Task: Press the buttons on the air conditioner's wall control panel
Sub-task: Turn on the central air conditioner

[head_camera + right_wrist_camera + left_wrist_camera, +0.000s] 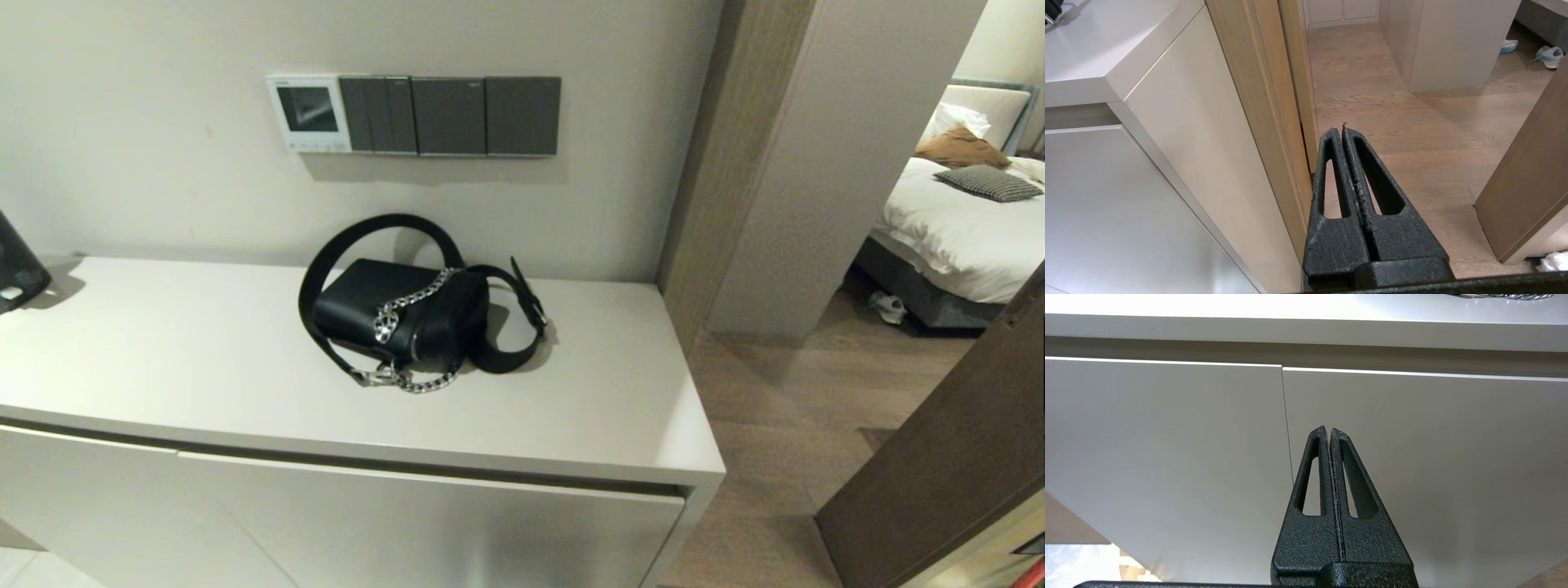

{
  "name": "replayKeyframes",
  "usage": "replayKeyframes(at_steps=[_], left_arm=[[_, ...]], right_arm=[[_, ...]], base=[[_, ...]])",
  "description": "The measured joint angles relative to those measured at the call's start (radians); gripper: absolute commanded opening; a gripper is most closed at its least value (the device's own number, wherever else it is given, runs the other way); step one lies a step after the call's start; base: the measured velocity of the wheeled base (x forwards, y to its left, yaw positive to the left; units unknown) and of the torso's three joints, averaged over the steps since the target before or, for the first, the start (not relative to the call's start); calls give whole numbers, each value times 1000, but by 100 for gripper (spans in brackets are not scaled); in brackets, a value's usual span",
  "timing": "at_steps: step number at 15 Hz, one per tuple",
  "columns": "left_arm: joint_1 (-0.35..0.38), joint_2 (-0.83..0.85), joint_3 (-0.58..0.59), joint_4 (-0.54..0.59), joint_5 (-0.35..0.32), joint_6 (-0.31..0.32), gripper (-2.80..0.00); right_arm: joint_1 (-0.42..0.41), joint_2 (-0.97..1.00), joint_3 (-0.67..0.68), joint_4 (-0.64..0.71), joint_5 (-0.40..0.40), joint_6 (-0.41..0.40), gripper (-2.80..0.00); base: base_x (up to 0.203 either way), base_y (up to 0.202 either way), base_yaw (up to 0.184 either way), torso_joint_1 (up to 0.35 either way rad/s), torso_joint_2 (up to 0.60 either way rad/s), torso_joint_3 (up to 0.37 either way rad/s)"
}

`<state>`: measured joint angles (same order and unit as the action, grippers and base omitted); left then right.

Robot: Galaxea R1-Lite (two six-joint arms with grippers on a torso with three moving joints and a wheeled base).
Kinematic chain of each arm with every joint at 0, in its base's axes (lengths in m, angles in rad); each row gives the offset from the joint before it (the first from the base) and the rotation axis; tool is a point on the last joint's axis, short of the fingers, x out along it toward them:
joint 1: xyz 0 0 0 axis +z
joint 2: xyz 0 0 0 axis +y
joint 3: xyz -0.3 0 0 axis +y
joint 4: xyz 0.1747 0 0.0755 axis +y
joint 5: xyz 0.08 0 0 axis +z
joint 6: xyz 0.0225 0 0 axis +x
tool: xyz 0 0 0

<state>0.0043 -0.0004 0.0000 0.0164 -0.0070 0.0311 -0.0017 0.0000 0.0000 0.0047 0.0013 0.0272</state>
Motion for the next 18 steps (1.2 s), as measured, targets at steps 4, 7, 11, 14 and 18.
replayKeyframes(at_steps=[4, 7, 11, 14, 18], left_arm=[[0, 0, 0, -1, 2, -4, -280], [0, 0, 0, -1, 2, -7, -280], [0, 0, 0, -1, 1, 18, -280], [0, 0, -4, -4, 2, 14, -280], [0, 2, -121, 20, -3, 8, -280]], right_arm=[[0, 0, 0, 0, 0, 0, -280], [0, 0, 0, 0, 0, 0, -280], [0, 0, 0, 0, 0, 0, -280], [0, 0, 0, 0, 0, 0, -280], [0, 0, 0, 0, 0, 0, -280]], base=[[0, 0, 0, 0, 0, 0], [0, 0, 0, 0, 0, 0], [0, 0, 0, 0, 0, 0], [0, 0, 0, 0, 0, 0], [0, 0, 0, 0, 0, 0]])
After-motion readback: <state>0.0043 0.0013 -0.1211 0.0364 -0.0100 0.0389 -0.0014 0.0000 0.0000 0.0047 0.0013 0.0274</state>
